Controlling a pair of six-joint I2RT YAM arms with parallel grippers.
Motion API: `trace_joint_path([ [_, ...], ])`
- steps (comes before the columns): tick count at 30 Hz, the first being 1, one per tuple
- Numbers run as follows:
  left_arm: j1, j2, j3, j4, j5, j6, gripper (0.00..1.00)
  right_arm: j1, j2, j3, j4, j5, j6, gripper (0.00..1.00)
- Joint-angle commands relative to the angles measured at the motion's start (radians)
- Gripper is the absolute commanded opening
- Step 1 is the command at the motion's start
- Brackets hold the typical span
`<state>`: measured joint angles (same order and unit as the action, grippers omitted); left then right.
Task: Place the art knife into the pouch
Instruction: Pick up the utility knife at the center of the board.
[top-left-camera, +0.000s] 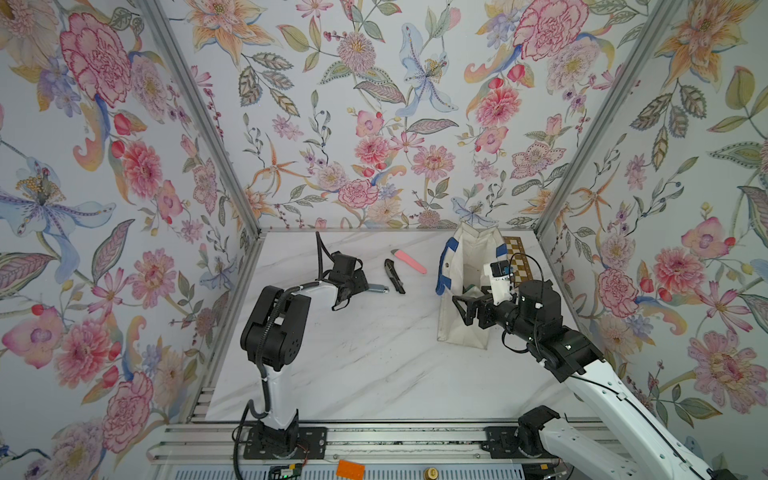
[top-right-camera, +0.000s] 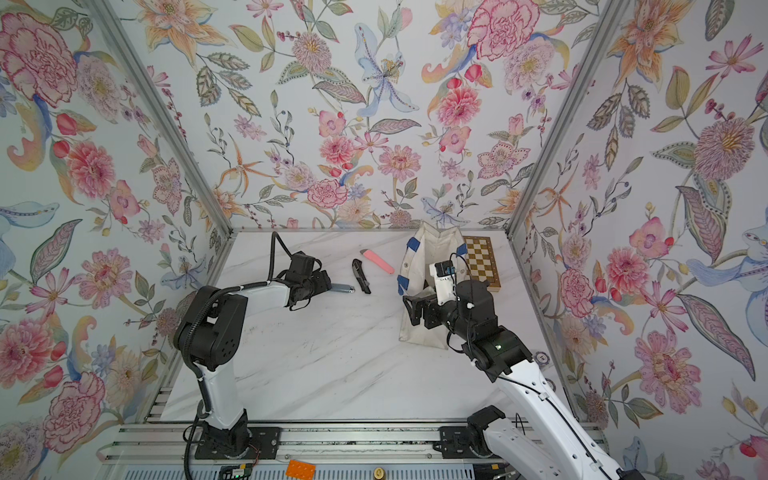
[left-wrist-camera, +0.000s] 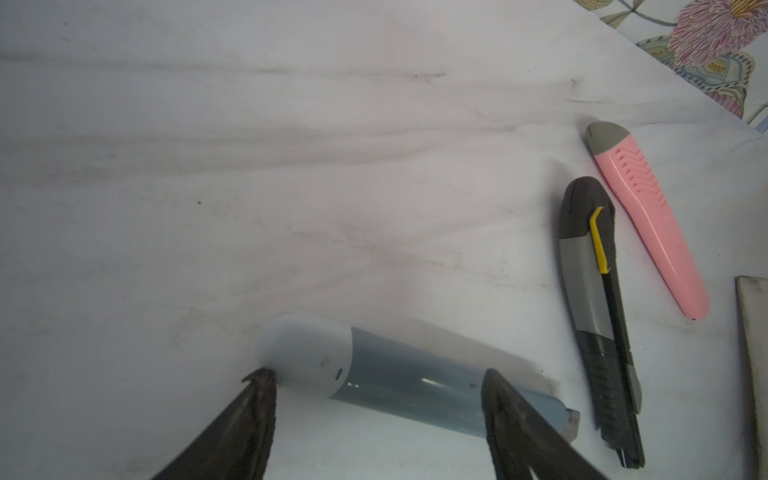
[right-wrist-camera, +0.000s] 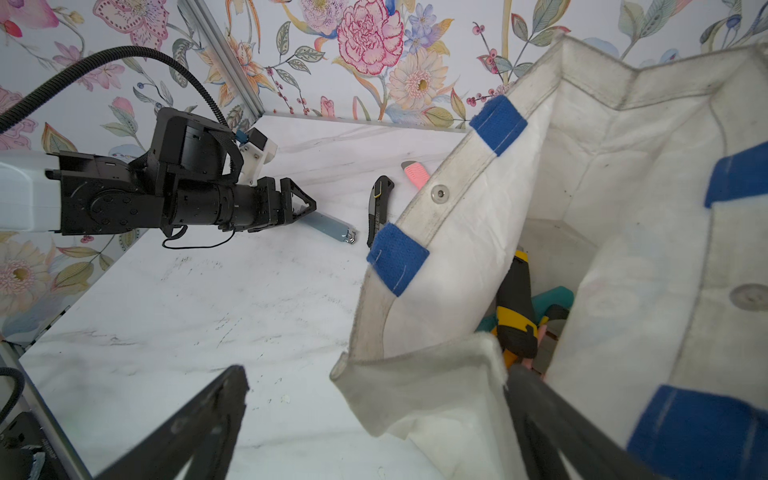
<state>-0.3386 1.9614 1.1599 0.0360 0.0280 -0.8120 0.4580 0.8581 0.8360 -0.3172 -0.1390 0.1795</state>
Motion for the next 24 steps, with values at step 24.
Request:
trace_joint_path([
  [24, 0.023, 0.221, 0.261, -0.202, -0.006, 0.143, 0.5, -0.096, -0.017, -0.017, -0.009, -0.003, 0.009, 0.99],
])
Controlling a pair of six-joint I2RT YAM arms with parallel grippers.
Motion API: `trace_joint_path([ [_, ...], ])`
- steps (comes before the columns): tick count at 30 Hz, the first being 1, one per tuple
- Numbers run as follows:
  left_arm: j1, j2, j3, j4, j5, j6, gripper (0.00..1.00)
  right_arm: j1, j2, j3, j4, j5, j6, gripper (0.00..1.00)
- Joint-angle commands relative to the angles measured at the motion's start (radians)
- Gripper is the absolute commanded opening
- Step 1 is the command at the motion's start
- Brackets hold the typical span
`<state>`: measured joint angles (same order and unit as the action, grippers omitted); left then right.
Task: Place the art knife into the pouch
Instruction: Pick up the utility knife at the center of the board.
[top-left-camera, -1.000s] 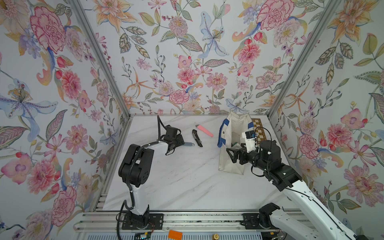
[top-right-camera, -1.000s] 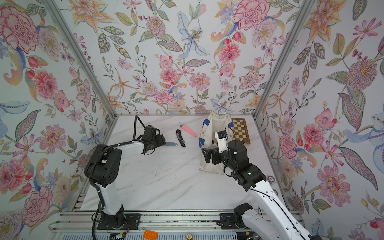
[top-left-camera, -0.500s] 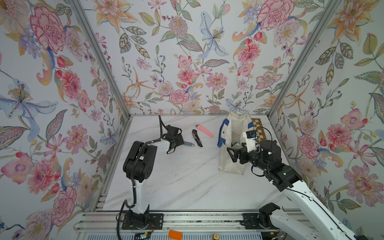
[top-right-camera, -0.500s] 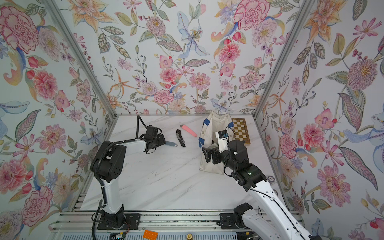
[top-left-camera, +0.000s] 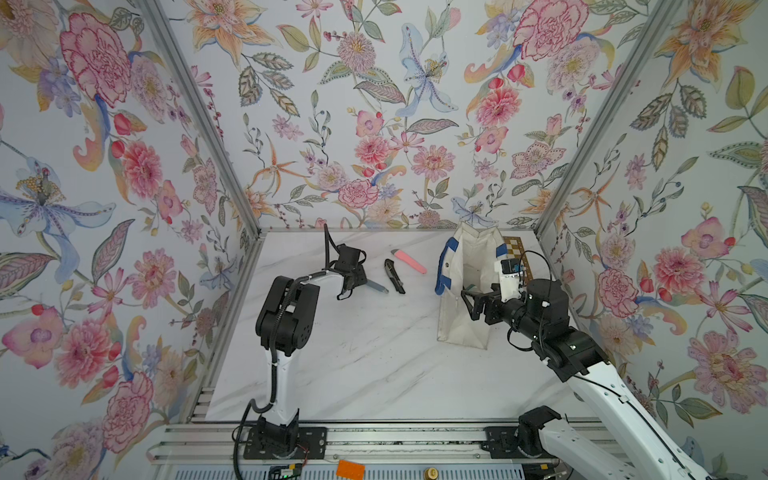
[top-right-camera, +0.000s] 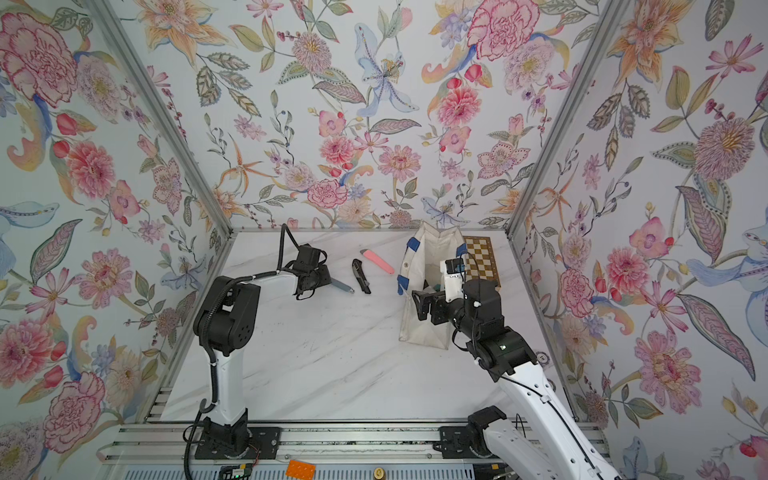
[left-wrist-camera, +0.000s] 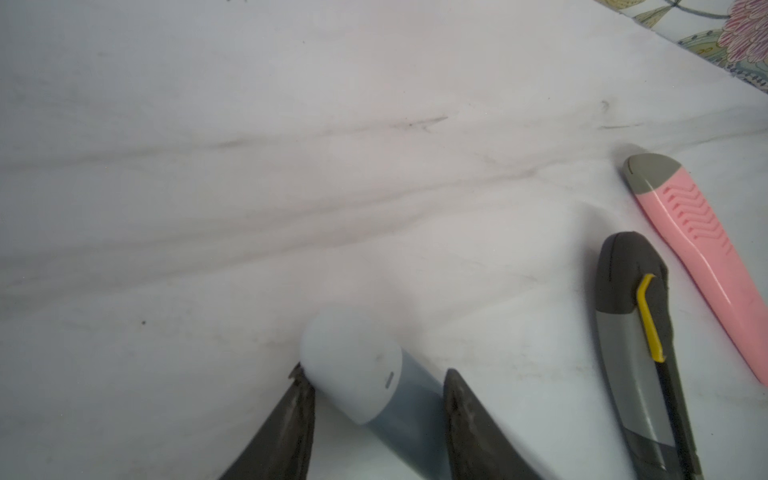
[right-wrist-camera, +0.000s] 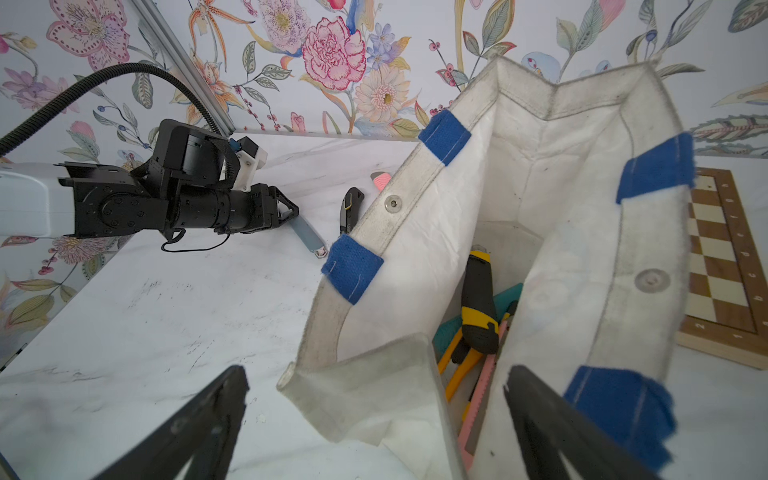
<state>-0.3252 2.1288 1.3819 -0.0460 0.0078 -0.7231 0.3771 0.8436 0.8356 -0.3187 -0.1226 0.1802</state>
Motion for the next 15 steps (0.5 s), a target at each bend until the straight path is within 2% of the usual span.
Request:
trace_joint_path([
  [1, 0.01, 0.066, 0.06, -0.15, 0.018, 0.069, 0.5, -0.024, -0.004, -0.018, -0.005, -0.03, 0.01, 0.99],
  [7, 0.011, 0.127, 0.153, -0.247, 0.022, 0.122, 0.46, -0.053, 0.006, -0.017, -0.007, -0.077, 0.022, 0.99],
  [15, 0.01, 0.198, 0.301, -0.411, 0.017, 0.195, 0.33, -0.077, -0.01, -0.01, -0.006, -0.089, 0.019, 0.99],
])
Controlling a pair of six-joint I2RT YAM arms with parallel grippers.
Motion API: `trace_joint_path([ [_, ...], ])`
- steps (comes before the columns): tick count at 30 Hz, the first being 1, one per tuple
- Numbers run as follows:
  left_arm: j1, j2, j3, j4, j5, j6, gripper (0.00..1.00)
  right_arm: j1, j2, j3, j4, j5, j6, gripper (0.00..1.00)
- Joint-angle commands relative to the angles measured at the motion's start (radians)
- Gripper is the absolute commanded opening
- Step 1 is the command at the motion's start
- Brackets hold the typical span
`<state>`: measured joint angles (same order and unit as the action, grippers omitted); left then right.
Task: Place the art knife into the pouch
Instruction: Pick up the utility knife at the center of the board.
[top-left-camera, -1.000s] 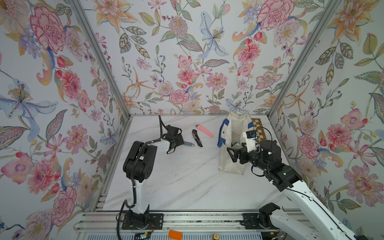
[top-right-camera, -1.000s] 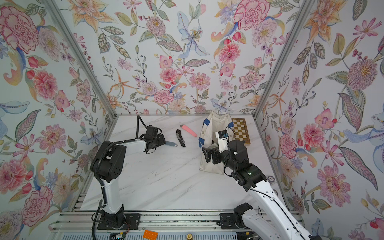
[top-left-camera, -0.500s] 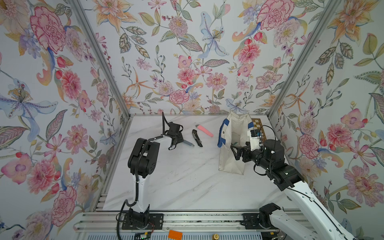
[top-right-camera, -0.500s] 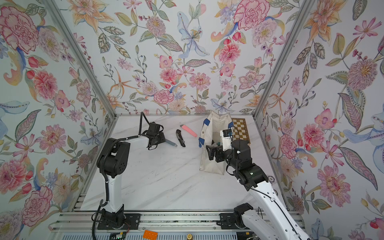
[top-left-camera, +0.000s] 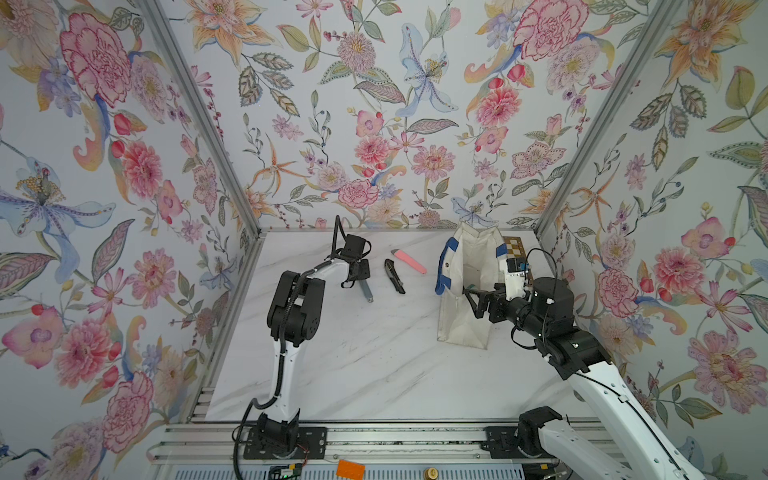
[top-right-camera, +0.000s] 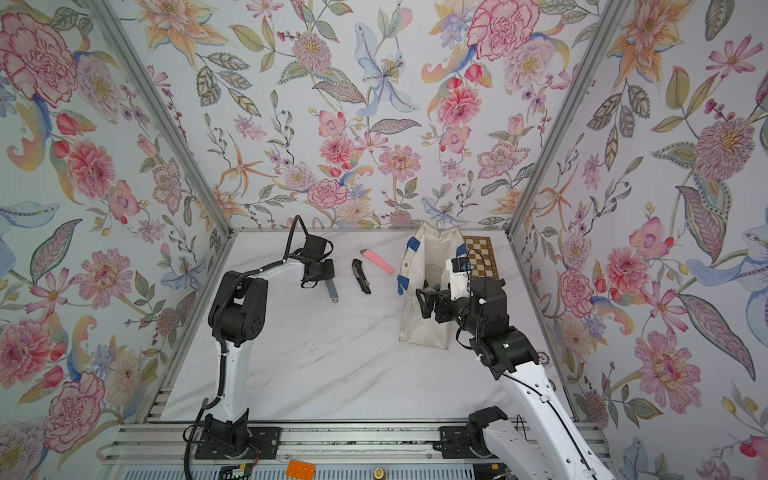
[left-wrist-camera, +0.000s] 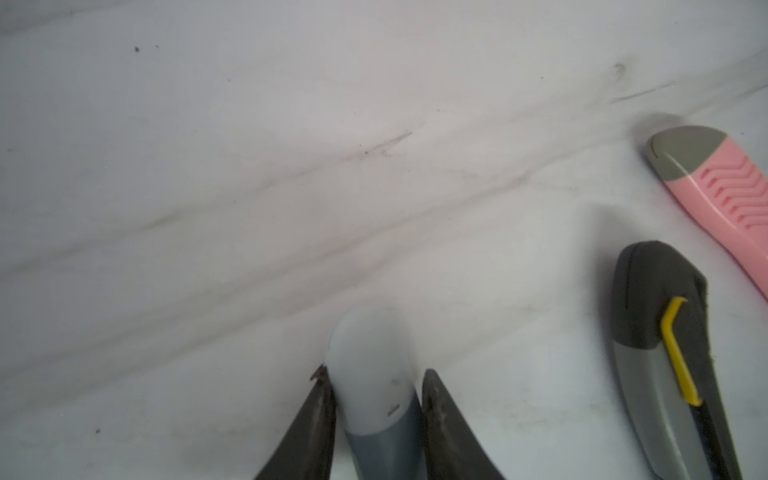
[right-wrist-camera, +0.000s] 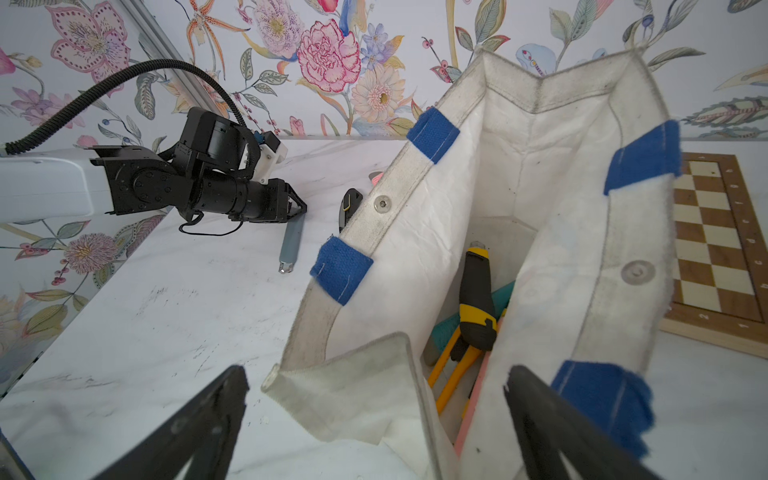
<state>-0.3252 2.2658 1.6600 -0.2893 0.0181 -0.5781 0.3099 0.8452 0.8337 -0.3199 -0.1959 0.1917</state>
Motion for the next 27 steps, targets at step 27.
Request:
trace_joint_path([
  [27, -0.044, -0.101, 0.132, -0.284, -0.006, 0.15, 0.0, -0.022, -0.01, -0.018, 0.051, -0.087, 0.043, 0.99],
])
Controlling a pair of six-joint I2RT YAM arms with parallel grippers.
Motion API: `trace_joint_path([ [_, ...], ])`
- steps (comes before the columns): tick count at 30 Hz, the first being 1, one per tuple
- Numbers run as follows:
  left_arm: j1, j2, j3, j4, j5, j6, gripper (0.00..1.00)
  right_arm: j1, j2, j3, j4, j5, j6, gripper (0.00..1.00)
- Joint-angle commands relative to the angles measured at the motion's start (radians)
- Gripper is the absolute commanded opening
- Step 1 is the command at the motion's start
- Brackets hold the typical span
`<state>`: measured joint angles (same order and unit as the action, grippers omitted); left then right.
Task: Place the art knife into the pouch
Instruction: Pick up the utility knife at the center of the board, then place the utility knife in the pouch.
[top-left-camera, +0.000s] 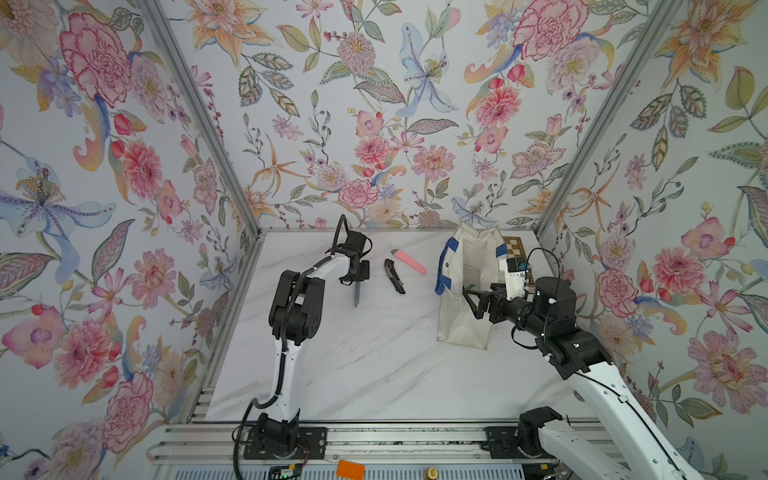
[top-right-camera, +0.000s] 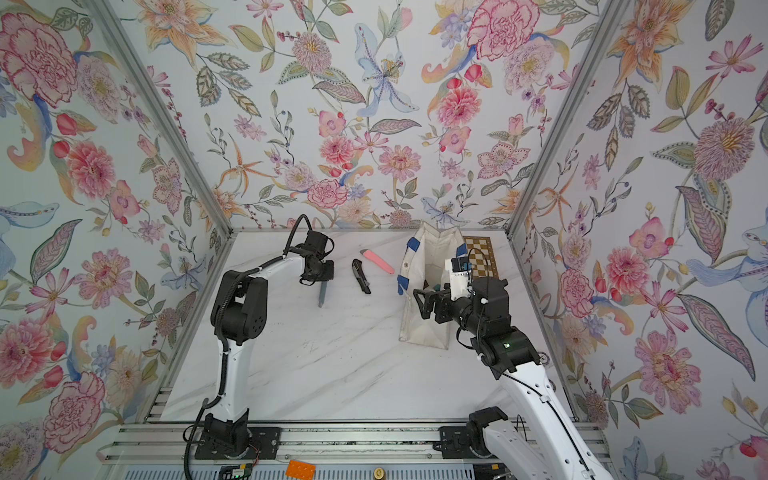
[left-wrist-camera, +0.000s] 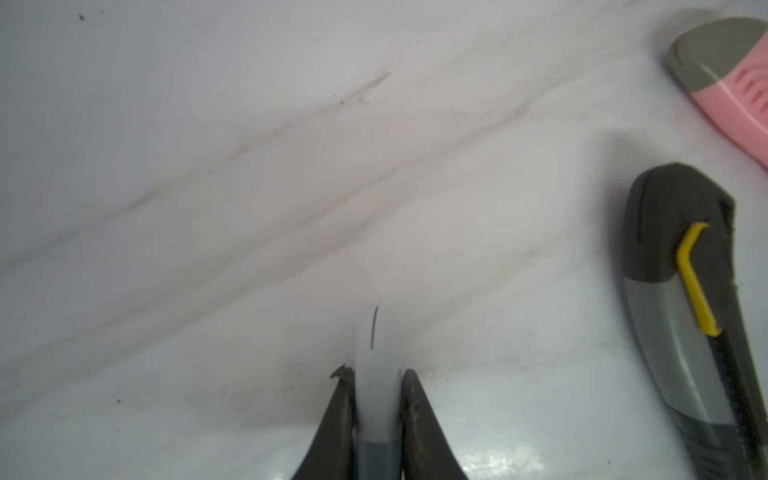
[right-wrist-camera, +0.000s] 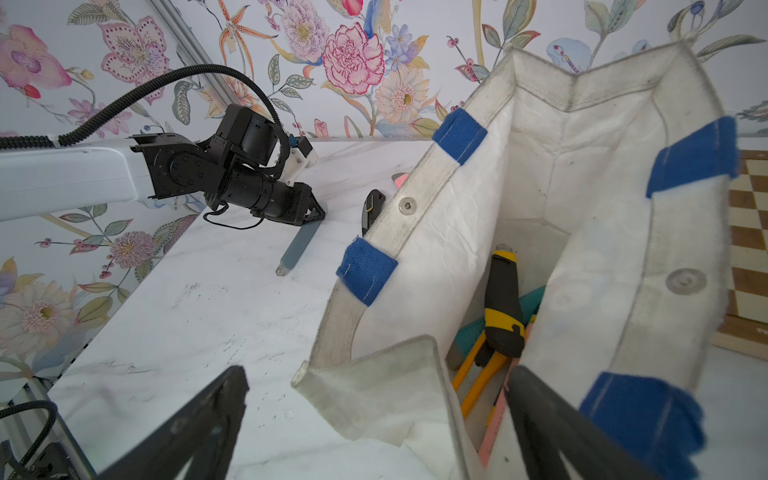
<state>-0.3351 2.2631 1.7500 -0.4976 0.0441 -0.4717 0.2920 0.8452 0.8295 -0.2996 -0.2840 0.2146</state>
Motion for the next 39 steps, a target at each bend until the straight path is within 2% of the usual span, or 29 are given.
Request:
trace_joint_path([
  [1, -0.05, -0.112, 0.076, -0.098, -0.035, 0.053, 0.0, -0.005, -0.01, -0.012, 0.033, 0.024, 0.025, 0.99],
  [6, -0.139, -0.16, 0.254, -0.141, -0.027, 0.077, 0.0, -0.004, -0.039, -0.024, 0.062, 0.091, 0.033, 0.99],
  [11, -0.274, -0.172, 0.455, -0.132, 0.006, 0.095, 0.0, -0.009, -0.087, -0.06, 0.061, 0.288, 0.087, 0.99],
  [14, -0.346, -0.181, 0.52, -0.08, 0.01, 0.11, 0.0, -0.017, -0.122, -0.082, 0.053, 0.339, 0.093, 0.99],
  [22, -0.425, -0.206, 0.474, 0.235, 0.203, 0.05, 0.0, -0.04, -0.157, -0.128, 0.049, 0.336, 0.125, 0.99],
  [30, -0.439, -0.122, 0.456, 0.357, 0.323, -0.049, 0.0, -0.048, -0.162, -0.145, 0.04, 0.324, 0.144, 0.99],
  [39, -0.452, -0.051, 0.451, 0.412, 0.36, -0.095, 0.0, -0.052, -0.163, -0.155, 0.034, 0.3, 0.157, 0.99],
])
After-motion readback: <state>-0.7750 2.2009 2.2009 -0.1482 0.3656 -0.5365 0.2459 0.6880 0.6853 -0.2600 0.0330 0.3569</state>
